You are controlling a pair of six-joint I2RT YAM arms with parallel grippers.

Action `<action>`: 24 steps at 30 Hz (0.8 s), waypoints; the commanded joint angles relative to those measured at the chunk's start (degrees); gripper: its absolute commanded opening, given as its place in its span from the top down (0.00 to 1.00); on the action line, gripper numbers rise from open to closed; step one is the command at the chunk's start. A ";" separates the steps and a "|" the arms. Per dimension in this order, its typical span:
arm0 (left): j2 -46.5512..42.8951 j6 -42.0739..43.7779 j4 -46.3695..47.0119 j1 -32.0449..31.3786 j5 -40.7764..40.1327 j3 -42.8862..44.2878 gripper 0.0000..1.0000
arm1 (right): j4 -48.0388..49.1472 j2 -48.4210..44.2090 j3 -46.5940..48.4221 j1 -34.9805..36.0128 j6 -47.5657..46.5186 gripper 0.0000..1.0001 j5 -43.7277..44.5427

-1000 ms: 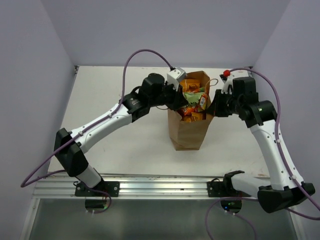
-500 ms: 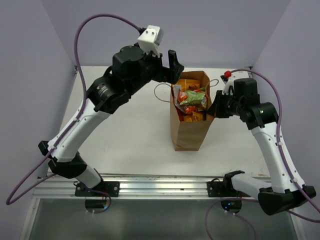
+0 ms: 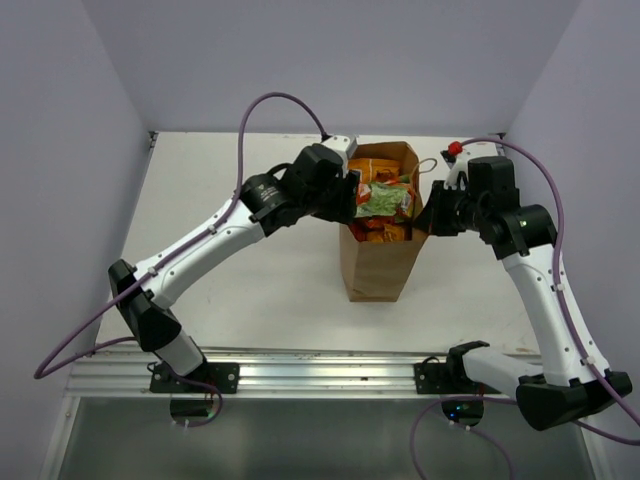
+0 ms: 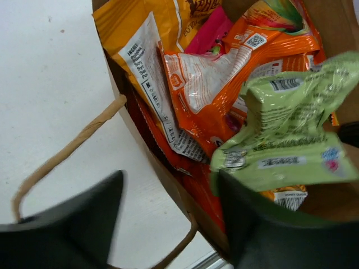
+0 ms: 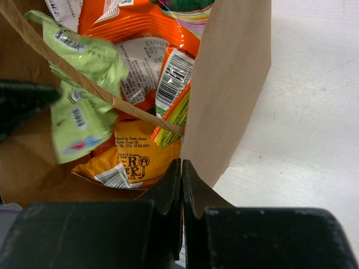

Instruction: Place the snacks into the paper bag

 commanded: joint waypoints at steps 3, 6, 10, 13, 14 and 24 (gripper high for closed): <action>-1.71 -0.95 1.07 -0.06 0.14 0.45 1.00 | 0.42 -1.83 -0.73 0.44 0.40 1.00 -3.75; -2.24 0.01 0.72 -0.06 -1.00 2.29 1.00 | 0.24 -1.39 0.14 0.61 -0.04 1.00 -4.54; -3.47 0.45 -2.00 -0.06 -4.34 7.03 1.00 | -2.39 2.03 6.54 8.04 -0.83 1.00 -1.13; -5.14 0.28 -5.78 -0.41 -8.73 11.34 1.00 | -4.68 6.69 14.89 18.06 -0.65 1.00 7.92; -5.93 -0.24 -7.18 -0.58 -10.66 11.87 1.00 | -4.77 7.83 16.74 20.02 -0.39 1.00 10.90; -17.87 -6.57 -7.64 -0.85 -12.09 -5.29 1.00 | -2.84 12.77 19.67 29.00 2.42 1.00 13.57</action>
